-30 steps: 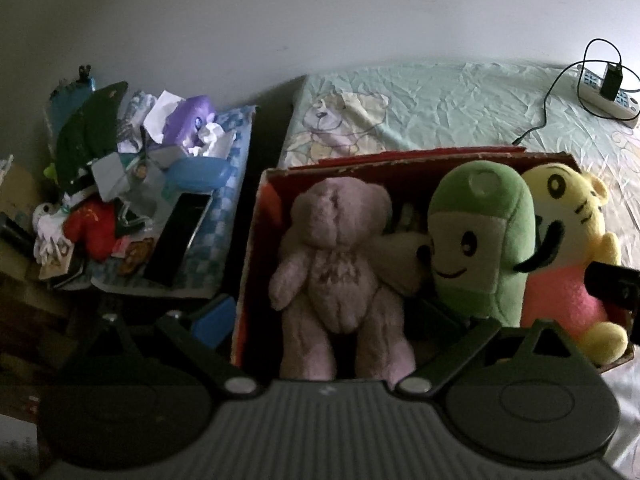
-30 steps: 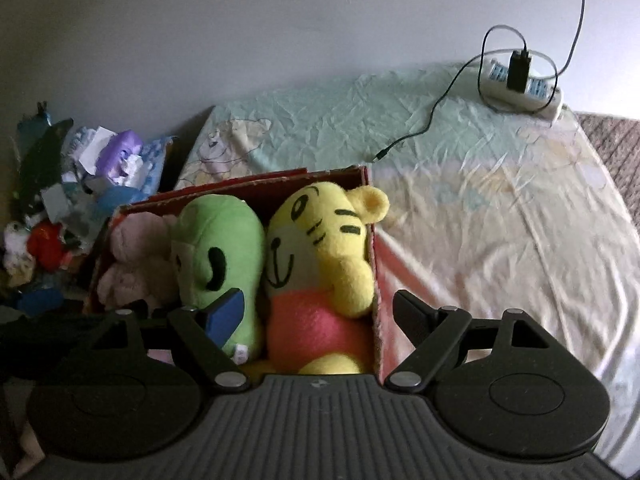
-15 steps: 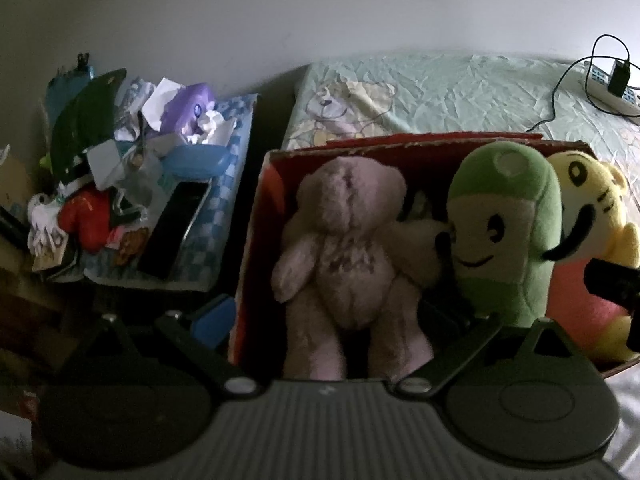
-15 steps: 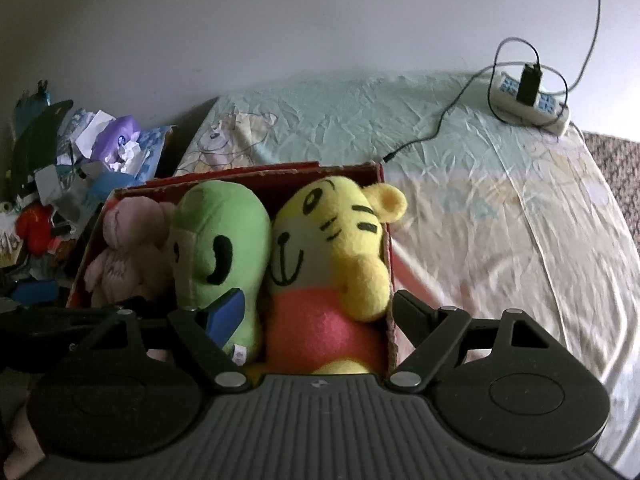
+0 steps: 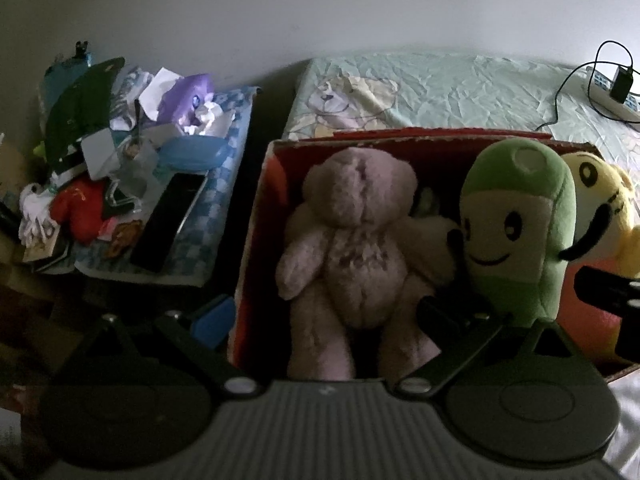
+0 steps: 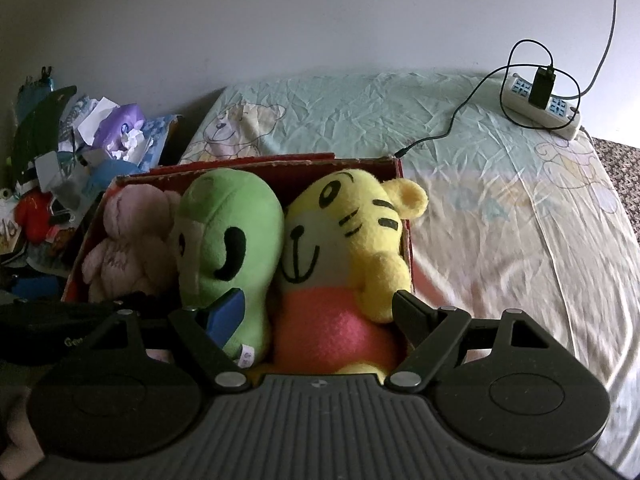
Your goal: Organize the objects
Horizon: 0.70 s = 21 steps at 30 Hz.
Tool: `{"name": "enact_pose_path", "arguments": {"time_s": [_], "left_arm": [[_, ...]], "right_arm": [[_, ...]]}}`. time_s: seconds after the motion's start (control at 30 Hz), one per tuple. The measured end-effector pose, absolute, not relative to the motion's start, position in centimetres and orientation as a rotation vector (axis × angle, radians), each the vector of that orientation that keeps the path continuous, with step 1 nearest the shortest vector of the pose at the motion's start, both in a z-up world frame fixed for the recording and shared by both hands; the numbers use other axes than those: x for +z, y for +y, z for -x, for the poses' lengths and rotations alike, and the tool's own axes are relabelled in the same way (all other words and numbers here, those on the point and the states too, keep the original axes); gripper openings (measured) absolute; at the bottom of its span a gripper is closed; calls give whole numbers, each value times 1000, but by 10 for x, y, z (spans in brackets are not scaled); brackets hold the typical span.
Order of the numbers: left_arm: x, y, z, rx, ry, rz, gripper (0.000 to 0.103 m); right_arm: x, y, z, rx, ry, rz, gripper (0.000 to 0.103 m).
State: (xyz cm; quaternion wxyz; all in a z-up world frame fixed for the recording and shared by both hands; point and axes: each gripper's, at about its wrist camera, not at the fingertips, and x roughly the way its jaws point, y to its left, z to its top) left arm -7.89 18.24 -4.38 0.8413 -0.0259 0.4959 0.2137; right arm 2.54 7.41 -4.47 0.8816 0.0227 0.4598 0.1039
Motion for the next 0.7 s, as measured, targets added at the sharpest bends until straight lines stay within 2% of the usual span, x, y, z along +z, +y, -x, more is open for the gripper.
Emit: {"name": "enact_pose_path", "arguments": {"time_s": [0.7], "left_arm": [[-47, 180, 75, 432, 1048, 44, 98]], "right_arm": [[-47, 73, -27, 218, 953, -46, 83]]}}
